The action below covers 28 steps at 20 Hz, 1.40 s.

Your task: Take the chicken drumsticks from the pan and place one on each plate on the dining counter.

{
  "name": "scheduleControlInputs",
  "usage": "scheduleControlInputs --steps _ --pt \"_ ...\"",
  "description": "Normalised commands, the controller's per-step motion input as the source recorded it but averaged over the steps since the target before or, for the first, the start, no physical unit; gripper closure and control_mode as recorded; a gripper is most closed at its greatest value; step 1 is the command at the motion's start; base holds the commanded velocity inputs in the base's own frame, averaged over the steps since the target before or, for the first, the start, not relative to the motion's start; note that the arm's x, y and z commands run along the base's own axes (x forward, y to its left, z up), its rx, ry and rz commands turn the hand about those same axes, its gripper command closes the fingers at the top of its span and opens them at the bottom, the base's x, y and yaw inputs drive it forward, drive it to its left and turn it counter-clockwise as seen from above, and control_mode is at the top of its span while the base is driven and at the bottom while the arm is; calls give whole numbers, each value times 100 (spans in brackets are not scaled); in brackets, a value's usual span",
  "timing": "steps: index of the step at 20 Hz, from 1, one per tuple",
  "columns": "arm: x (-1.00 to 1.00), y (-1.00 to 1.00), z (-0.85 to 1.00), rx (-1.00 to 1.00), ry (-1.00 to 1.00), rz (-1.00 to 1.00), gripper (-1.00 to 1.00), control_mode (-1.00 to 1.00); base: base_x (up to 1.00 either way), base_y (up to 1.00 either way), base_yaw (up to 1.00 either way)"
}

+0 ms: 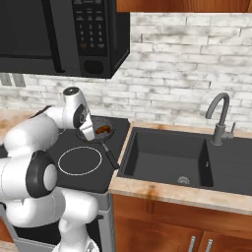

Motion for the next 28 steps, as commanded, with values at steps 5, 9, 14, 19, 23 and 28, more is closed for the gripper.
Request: scheduleControlInputs --steps 5,9,14,19,23,28 --pt "49 14 -22 0 -1 0 -100 -100 0 0 0" --pt "49 1 -19 0 0 0 -100 -100 0 0 0" --pt "44 0 -25 0 0 0 -100 -100 0 0 0" --pt "48 0 -20 0 5 0 -100 -100 0 0 0" --pt "43 0 -20 0 2 0 -100 -100 0 0 0" --pt "40 1 -19 0 2 0 -100 -100 0 0 0"
